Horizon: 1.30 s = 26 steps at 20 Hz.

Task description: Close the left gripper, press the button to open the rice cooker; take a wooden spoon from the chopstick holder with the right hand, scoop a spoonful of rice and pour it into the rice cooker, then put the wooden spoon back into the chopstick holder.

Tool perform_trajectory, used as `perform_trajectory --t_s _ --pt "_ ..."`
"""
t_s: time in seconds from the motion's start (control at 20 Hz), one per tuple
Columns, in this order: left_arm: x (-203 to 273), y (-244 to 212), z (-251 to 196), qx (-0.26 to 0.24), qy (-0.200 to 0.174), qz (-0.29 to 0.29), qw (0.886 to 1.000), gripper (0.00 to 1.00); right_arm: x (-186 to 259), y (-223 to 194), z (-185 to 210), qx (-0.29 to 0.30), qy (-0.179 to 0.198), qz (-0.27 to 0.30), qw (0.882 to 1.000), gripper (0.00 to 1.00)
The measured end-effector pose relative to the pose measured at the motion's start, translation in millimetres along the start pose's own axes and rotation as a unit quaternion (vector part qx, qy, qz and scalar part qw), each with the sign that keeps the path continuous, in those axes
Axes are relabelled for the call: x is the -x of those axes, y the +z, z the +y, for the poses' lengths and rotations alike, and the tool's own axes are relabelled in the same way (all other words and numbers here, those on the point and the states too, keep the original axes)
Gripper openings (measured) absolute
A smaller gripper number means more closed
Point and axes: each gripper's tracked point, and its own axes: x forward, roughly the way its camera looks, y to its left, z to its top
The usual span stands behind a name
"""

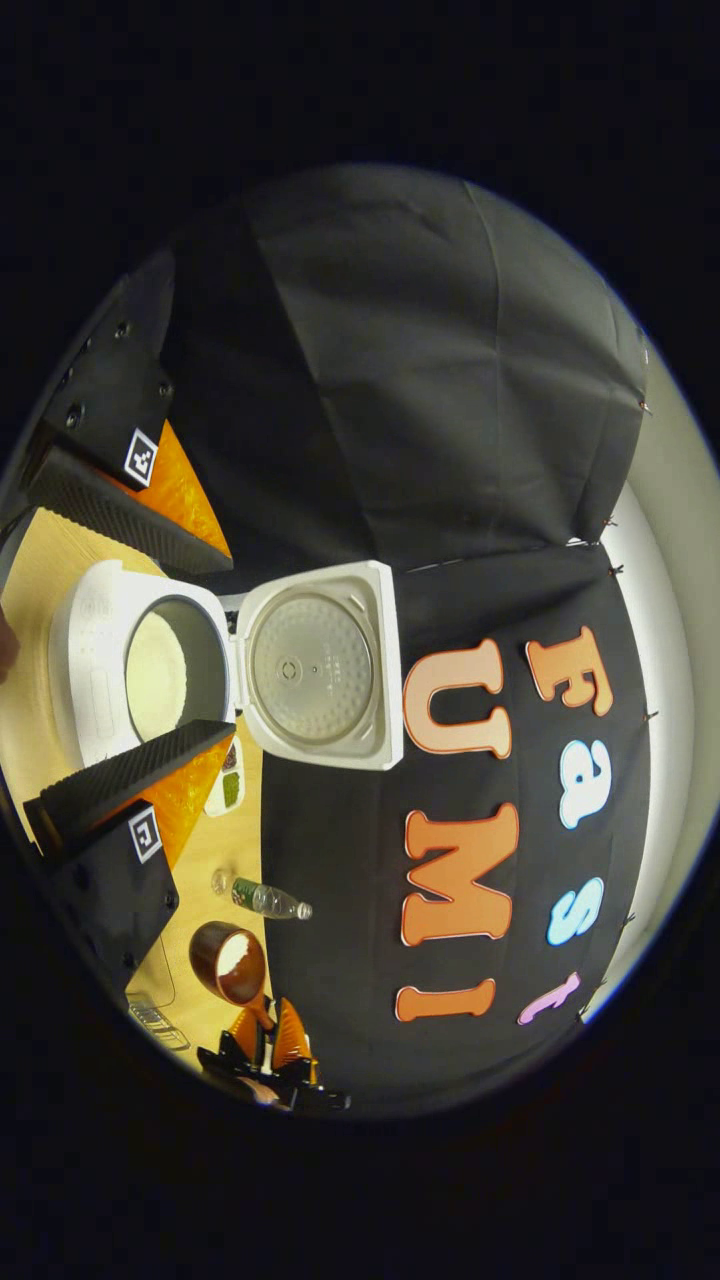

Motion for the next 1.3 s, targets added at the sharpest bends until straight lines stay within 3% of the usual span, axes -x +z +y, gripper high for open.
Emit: perform_trajectory --t_s 0.35,0.6,0.65,0.8,0.85,1.1,1.3 --pt "-16 -21 56 0.025 0.035 0.017 0.999 0.96 -79 -57 61 0.081 0.012 0.032 0.996 0.17" --pt "-15 -42 69 0.006 0.028 0.033 0.999 1.0 -128 -101 84 0.21 -0.004 0.038 0.977 0.17" --pt "-15 -44 69 0.001 0.025 0.034 0.999 0.96 -136 -108 86 0.237 -0.007 0.039 0.971 0.17" --pt "-17 -54 68 0.003 0.011 0.047 0.999 1.0 -151 -128 85 0.31 -0.024 0.039 0.95 0.17" --pt "-16 -60 67 0.004 0.007 0.056 0.998 0.96 -157 -132 82 0.334 -0.03 0.038 0.941 0.17" --pt "-20 -65 70 0.001 0.005 0.066 0.998 1.0 -170 -161 70 0.446 -0.052 0.045 0.892 0.17" --pt "-22 -67 74 -0.002 0.006 0.066 0.998 1.0 -172 -184 67 0.515 -0.048 0.049 0.855 0.17"
